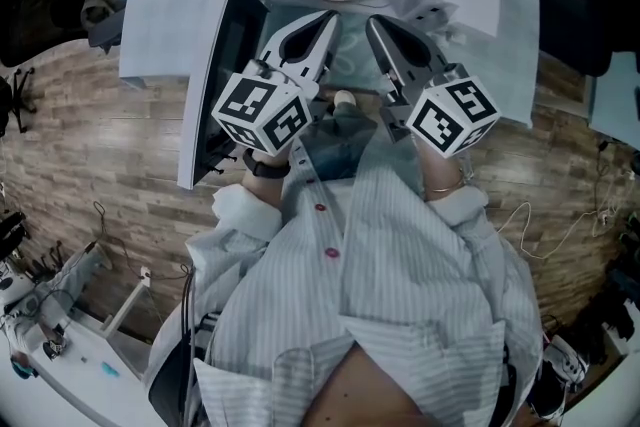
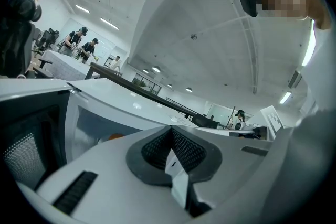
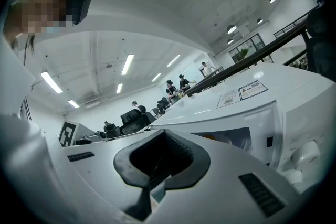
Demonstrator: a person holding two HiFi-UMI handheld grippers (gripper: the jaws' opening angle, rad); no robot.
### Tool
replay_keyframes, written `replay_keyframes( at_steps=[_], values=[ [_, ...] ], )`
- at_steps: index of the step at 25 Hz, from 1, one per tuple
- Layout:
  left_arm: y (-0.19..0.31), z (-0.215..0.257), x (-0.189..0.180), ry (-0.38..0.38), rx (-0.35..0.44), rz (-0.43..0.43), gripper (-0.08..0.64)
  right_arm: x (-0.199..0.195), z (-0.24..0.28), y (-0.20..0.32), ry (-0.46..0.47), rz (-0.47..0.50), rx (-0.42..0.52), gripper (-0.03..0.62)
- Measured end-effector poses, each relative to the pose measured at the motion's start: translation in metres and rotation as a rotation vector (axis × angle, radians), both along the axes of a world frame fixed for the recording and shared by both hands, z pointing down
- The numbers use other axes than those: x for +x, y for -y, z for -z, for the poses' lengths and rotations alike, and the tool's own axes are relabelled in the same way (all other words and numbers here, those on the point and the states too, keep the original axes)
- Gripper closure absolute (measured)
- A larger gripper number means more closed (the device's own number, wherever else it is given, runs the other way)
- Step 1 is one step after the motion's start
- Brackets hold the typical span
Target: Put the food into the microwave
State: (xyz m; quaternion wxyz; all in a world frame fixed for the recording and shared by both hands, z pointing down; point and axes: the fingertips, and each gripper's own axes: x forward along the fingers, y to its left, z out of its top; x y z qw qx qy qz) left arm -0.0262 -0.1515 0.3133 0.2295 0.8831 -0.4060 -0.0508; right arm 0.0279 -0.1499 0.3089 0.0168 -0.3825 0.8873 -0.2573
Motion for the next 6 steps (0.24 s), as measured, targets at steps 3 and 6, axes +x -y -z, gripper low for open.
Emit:
replay_keyframes(
  at_steps=[3, 6],
  values=[
    [0.0002, -0.0007, 0.0010, -0.001, -0.003, -0.003, 0.551, 0.0025, -0.0011, -0.0004, 0.001, -0.007, -0.004, 0.560],
    [0.0005, -0.0014, 0.0015, -0.003, -0.007, -0.003, 0.552, 0.0032, -0.0012, -0.0010, 0.005, -0.007, -0.008, 0.560]
  ],
)
